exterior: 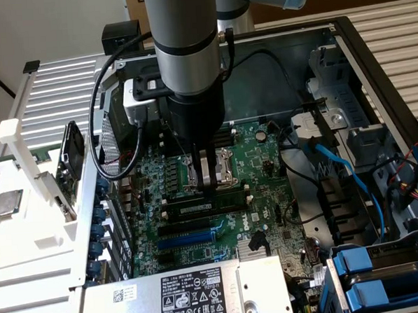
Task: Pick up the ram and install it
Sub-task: 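Press down the ram until it locks into place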
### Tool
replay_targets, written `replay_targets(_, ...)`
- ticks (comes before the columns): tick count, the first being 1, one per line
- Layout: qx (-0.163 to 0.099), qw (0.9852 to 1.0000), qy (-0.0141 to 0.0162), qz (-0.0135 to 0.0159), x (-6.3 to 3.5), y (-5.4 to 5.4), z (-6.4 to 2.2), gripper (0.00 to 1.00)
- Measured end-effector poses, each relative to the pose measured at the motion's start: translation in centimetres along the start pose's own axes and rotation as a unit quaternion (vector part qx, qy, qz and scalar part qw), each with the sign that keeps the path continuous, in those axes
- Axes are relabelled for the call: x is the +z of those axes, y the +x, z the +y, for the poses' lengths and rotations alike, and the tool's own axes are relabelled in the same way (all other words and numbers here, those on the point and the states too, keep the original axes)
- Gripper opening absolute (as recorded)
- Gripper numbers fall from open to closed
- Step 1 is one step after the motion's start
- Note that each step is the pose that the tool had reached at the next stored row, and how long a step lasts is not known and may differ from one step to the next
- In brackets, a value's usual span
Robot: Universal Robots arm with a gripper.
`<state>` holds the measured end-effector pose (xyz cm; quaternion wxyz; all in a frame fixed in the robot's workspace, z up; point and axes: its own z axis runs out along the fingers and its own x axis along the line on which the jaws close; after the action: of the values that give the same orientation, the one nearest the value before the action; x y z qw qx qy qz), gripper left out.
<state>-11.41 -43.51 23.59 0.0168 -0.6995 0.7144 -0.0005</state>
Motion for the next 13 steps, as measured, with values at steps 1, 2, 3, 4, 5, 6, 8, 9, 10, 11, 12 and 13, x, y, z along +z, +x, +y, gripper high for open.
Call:
replay_targets(1, 0.0, 1.0, -0.0003, 0.0, 0.01, 0.0, 0.0, 0.11)
replay_targets(2, 0.0, 1.0, -0.0007, 0.0001, 0.03, 0.0, 0.0, 0.11)
replay_targets(3, 0.0, 1.0, -0.0009, 0.0, 0.05, 0.0, 0.0, 0.11)
replay_targets(4, 0.0, 1.0, -0.0011, 0.0, 0.08, 0.0, 0.0, 0.11)
replay_targets(5, 0.0, 1.0, -0.0013, 0.0001, 0.09, 0.0, 0.0, 0.11)
replay_targets(6, 0.0, 1.0, -0.0015, 0.0001, 0.1, 0.0, 0.0, 0.11)
replay_targets(8, 0.0, 1.0, -0.0018, -0.0003, 0.14, 0.0, 0.0, 0.11)
replay_targets(9, 0.0, 1.0, -0.0018, -0.0004, 0.16, 0.0, 0.0, 0.11)
replay_targets(10, 0.0, 1.0, -0.0019, -0.0004, 0.18, 0.0, 0.0, 0.11)
replay_targets(11, 0.0, 1.0, -0.0019, -0.0005, 0.2, 0.0, 0.0, 0.11)
replay_targets(12, 0.0, 1.0, -0.0019, -0.0005, 0.26, 0.0, 0.0, 0.11)
replay_targets(13, 0.0, 1.0, -0.002, -0.0004, 0.3, 0.01, 0.01, 0.11)
